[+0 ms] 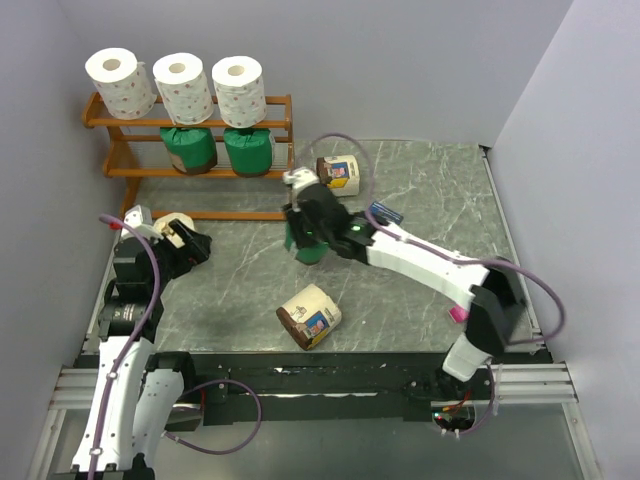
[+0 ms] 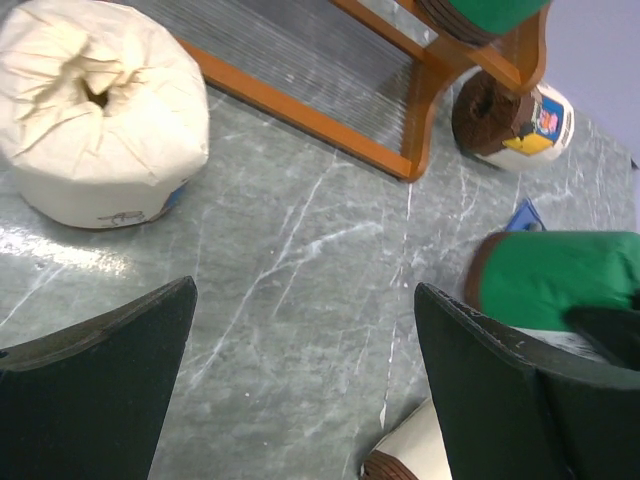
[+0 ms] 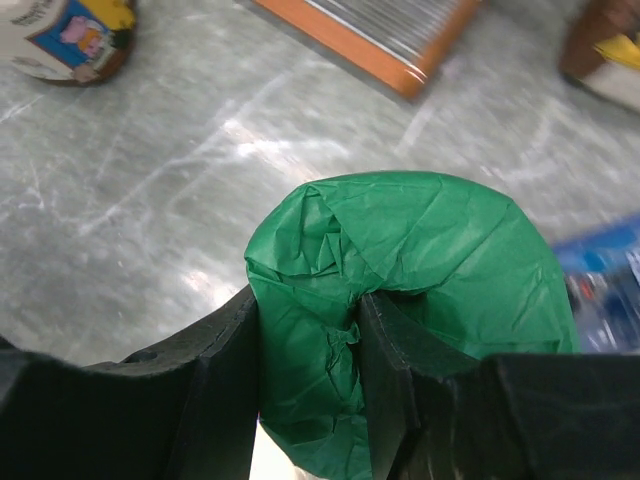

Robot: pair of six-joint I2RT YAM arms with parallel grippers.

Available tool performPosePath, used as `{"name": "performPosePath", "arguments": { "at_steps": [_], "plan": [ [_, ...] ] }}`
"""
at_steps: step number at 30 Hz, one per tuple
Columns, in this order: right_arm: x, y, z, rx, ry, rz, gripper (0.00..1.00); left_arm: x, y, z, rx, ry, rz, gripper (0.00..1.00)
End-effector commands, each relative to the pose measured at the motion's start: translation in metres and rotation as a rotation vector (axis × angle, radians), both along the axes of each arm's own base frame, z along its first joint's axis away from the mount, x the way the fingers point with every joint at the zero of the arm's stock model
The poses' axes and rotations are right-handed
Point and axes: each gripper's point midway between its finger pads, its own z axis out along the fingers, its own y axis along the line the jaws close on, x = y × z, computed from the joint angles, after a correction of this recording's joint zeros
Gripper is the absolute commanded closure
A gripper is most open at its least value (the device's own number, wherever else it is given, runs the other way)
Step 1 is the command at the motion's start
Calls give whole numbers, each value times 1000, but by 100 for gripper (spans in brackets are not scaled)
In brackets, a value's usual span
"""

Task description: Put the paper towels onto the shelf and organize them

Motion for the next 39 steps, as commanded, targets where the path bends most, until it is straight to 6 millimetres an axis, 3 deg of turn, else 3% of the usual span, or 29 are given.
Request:
{"name": "performPosePath", "arguments": {
  "at_steps": [1,2,3,5,6,9,15,19,23,28,29,31,32,33,34,35,36,37,38,39],
  "plan": [
    [23,60,29,-9,-142,54,63,-3,14,27,-2,-66,92,4],
    [25,76,45,11,-170,69,63,-5,19,29,3,-72,121,4],
    [28,87,22,-31,-146,76,63,-7,21,32,4,-86,135,4],
    [27,101,20,-35,-143,95,63,-9,28,34,4,-96,180,4],
    [22,111,5,-53,-125,113,63,-11,31,36,5,-101,194,3],
    [8,128,-12,-40,-105,141,61,-15,35,40,-1,-118,229,4],
    [-4,142,-47,-83,-75,168,59,-16,39,40,-4,-119,252,4],
    [-6,144,-51,-97,-60,181,49,-14,38,38,-3,-106,246,4],
    [-9,144,-33,-80,-76,204,40,-11,36,36,-2,-94,234,4],
    [-16,133,10,-30,-125,212,32,-8,32,32,-2,-83,207,4],
    [-17,128,9,-34,-121,212,32,-8,28,32,-8,-83,185,3],
    [-22,119,29,-5,-140,210,31,-6,23,30,-12,-73,157,3],
    [-25,113,26,-12,-137,209,31,-5,19,29,-18,-69,131,3],
    [-28,106,43,14,-155,206,31,-2,16,28,-18,-61,113,2],
    [-30,102,47,19,-161,205,31,0,12,29,-17,-67,86,2],
    [-34,94,41,7,-155,203,31,1,6,27,-27,-56,54,1],
    [-37,86,57,36,-176,198,31,2,-7,26,-54,-39,-17,1],
    [-39,81,59,43,-179,194,31,4,-13,25,-71,-31,-45,2],
    [-44,72,49,26,-164,192,31,5,-19,22,-93,-22,-75,3],
    [-47,63,64,58,-185,184,31,8,-27,15,-119,9,-115,3]
  ]
}}
